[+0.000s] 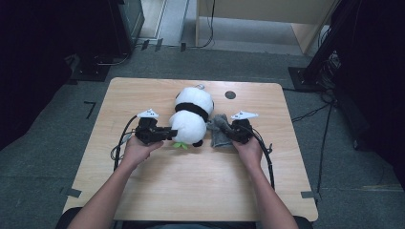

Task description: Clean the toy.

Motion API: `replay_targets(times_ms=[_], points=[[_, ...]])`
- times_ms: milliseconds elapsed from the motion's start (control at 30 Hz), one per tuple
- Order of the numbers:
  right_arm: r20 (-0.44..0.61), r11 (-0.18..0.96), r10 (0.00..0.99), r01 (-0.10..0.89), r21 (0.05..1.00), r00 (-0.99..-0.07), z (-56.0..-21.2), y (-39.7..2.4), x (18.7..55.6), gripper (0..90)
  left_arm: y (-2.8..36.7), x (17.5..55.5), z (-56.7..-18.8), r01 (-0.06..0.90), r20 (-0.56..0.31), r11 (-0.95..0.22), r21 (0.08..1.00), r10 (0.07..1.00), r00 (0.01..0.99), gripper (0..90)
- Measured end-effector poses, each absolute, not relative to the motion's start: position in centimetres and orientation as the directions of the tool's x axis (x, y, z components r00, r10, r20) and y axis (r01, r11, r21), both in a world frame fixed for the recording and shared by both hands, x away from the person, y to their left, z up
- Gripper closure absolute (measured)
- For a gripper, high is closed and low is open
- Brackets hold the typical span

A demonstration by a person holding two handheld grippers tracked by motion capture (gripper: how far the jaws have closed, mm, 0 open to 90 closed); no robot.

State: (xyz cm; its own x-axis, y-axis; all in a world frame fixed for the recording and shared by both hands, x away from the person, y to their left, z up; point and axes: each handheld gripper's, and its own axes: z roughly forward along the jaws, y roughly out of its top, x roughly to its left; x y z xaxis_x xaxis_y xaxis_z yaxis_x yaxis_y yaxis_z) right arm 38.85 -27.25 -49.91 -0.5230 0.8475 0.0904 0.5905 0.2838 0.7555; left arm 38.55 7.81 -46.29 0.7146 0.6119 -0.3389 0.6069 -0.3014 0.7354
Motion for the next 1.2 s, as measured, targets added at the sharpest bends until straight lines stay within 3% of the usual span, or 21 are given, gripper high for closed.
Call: replay_targets(times_ms=[200, 600, 867, 967, 1067, 1200], points=[[0.085, 0.254, 0.888, 0.634, 0.730, -0.453, -49.6, -29.0, 38.9, 77.2, 8.9, 39.0, -45.9, 0.614, -0.317, -0.292, 0.733, 0.652, 0.689, 78.9], [0.098, 0.231, 0.898, 0.647, 0.726, -0.430, -49.4, -31.9, 37.6, 77.1, 12.3, 40.4, -45.0, 0.606, -0.260, -0.294, 0.739, 0.706, 0.659, 83.2], [0.086, 0.265, 0.884, 0.643, 0.719, -0.460, -50.5, -32.2, 37.3, 73.8, 13.8, 40.8, -45.8, 0.625, -0.326, -0.244, 0.741, 0.684, 0.653, 79.1], [0.093, 0.262, 0.880, 0.640, 0.722, -0.465, -50.7, -32.2, 37.4, 68.0, 13.8, 40.7, -45.8, 0.612, -0.318, -0.255, 0.749, 0.673, 0.668, 73.8], [0.116, 0.240, 0.881, 0.644, 0.726, -0.459, -50.8, -32.4, 37.6, 53.0, 13.9, 40.4, -45.9, 0.579, -0.297, -0.258, 0.773, 0.659, 0.691, 66.5], [0.131, 0.245, 0.868, 0.640, 0.728, -0.480, -50.3, -32.6, 37.7, 40.0, 14.0, 40.3, -45.7, 0.590, -0.293, -0.256, 0.766, 0.678, 0.674, 53.4]])
